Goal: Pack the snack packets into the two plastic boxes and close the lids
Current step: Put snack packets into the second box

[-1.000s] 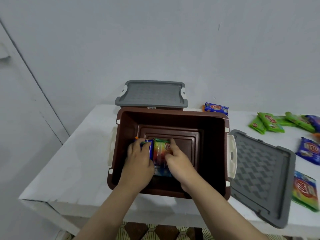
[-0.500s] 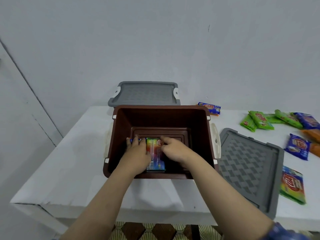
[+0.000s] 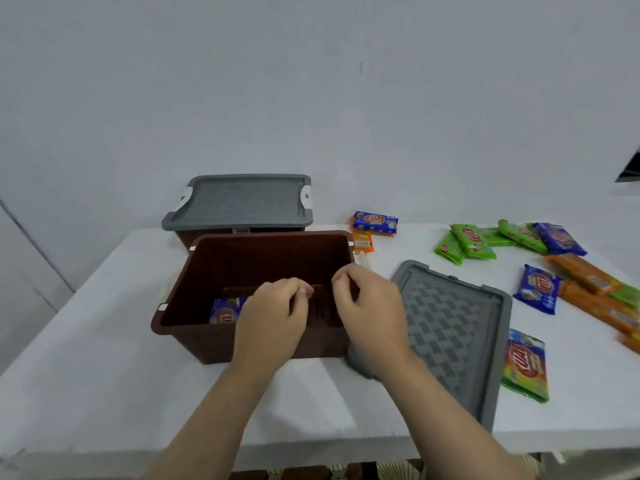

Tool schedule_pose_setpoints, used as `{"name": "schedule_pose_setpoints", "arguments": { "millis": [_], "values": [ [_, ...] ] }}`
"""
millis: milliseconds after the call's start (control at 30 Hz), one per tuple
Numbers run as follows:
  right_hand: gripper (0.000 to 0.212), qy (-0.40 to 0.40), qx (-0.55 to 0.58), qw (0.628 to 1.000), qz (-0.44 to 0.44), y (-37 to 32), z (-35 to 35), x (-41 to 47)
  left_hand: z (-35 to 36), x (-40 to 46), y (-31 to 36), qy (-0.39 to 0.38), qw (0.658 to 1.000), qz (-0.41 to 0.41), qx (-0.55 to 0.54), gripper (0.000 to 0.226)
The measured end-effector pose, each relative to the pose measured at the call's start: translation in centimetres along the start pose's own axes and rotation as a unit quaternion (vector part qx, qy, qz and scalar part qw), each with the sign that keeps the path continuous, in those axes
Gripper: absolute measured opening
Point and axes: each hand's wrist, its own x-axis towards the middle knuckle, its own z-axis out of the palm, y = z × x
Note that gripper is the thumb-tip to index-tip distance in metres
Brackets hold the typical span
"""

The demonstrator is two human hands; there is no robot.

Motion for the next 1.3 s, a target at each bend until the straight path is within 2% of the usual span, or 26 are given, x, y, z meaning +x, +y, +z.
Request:
{"name": "schedule_pose_setpoints", "arguments": {
  "millis": [100,233,433,567,633,700,800,900,1000,1067,1133,1233,1300],
  "values": [
    [0.024,0.067,0.047,0.996,0.021,2.5,-2.6,-0.1,3.1,0.6,3.9,0.028,0.995,0.068,-0.069,0.015],
    [0.021,0.092,0.036,0.994,0.049,7.4,-6.8,1.5,7.2,2.5,8.2,0.057,0.987,0.103,-0.112,0.02],
    [0.023,0.082,-0.018,0.993,0.083,16.2,-11.8,6.3,15.0,7.5,13.2,0.02,0.993,0.084,-0.081,0.029],
    [0.013,-0.028,-0.099,0.986,0.13,23.7,-13.0,10.4,21.1,11.5,12.9,-0.064,0.997,-0.033,-0.006,0.039],
    [0.027,-0.093,-0.145,0.965,0.198,27.0,-13.1,12.0,23.2,12.7,11.6,-0.092,0.99,-0.09,0.053,0.046],
    [0.04,-0.126,-0.168,0.947,0.242,29.3,-12.9,13.4,24.4,13.9,10.1,-0.126,0.972,-0.162,0.116,0.058],
    [0.054,-0.165,-0.197,0.925,0.28,31.0,-12.2,15.2,25.0,15.2,7.8,-0.195,0.925,-0.28,0.165,0.073],
    [0.06,-0.194,-0.209,0.916,0.284,31.9,-11.2,15.8,25.5,15.0,6.8,-0.206,0.908,-0.293,0.219,0.071],
    [0.058,-0.166,-0.23,0.921,0.268,32.4,-10.2,15.7,26.2,14.3,7.4,-0.184,0.919,-0.249,0.243,0.069],
    [0.056,-0.138,-0.243,0.925,0.259,32.3,-9.9,15.4,25.8,14.2,7.5,-0.163,0.942,-0.208,0.206,0.066],
    [0.052,-0.12,-0.229,0.932,0.254,32.2,-9.7,15.2,24.7,14.5,6.9,-0.185,0.949,-0.196,0.165,0.073],
    [0.054,-0.063,-0.164,0.953,0.248,31.3,-9.5,14.5,23.0,15.0,5.7,-0.315,0.904,-0.207,0.201,0.086],
    [0.054,-0.02,-0.09,0.968,0.232,30.3,-9.4,13.8,22.7,15.1,5.1,-0.329,0.893,-0.197,0.235,0.084]
  ]
}}
